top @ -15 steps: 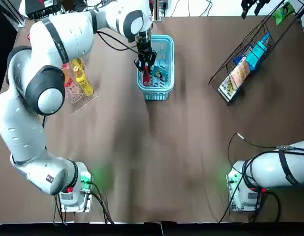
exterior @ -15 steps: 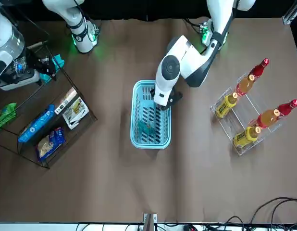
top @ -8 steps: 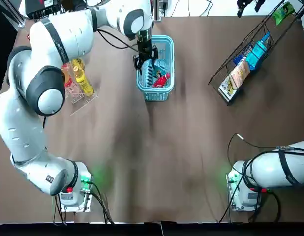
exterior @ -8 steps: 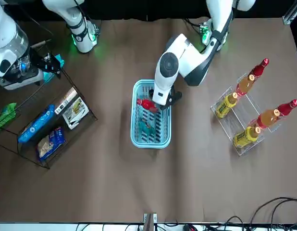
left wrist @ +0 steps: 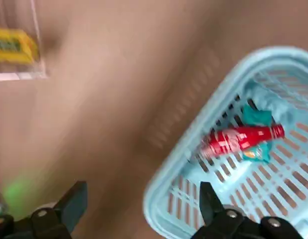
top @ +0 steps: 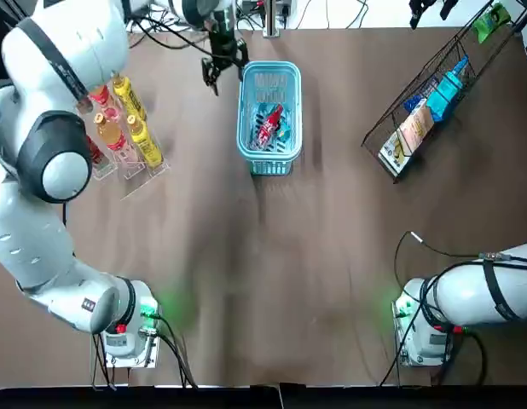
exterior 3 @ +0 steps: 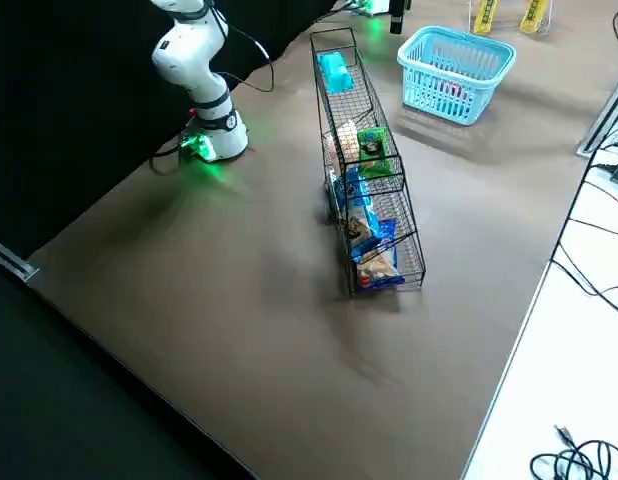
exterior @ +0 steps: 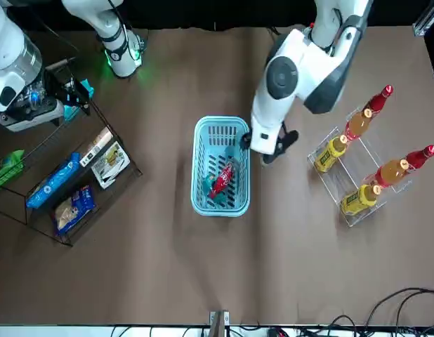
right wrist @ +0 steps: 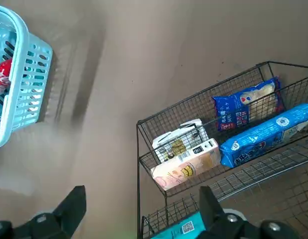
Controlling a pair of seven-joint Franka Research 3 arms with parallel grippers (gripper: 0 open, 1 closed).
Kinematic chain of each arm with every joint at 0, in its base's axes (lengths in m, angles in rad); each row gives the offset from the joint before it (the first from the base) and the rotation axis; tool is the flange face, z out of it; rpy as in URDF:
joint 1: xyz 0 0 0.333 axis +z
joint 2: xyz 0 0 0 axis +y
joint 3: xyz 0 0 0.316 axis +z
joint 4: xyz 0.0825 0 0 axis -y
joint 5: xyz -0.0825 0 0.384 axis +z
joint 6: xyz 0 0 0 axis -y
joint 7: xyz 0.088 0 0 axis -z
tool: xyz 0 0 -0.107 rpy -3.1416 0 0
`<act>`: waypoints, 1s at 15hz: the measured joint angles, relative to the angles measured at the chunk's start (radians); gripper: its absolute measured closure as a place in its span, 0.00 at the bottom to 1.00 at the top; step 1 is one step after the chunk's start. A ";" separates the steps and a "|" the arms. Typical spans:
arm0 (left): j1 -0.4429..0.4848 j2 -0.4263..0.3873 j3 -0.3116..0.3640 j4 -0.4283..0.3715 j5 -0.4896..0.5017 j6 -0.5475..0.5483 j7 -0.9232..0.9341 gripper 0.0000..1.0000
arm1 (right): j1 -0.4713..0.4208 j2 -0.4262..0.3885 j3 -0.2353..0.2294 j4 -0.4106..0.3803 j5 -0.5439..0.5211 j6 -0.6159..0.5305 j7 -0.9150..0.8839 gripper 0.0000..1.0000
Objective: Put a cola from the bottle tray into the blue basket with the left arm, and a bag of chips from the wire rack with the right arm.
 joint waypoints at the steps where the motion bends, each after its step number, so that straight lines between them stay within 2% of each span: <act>1: 0.020 -0.014 0.001 0.003 0.029 -0.022 0.052 0.01 | 0.000 0.000 0.000 0.000 0.000 0.000 0.000 0.00; 5: 0.153 -0.077 0.001 0.007 0.099 -0.158 0.354 0.01 | 0.000 0.000 0.000 0.000 0.000 0.000 0.000 0.00; 9: 0.262 -0.116 0.001 0.007 0.111 -0.211 0.647 0.01 | -0.001 0.000 -0.002 -0.001 0.000 -0.001 0.000 0.00; 12: 0.308 -0.134 0.002 0.012 0.111 -0.229 0.774 0.00 | -0.002 0.000 -0.005 -0.001 0.000 0.001 0.001 0.00; 15: 0.365 -0.142 0.005 0.050 0.112 -0.227 0.832 0.00 | -0.012 0.000 -0.011 -0.001 0.001 0.007 0.005 0.00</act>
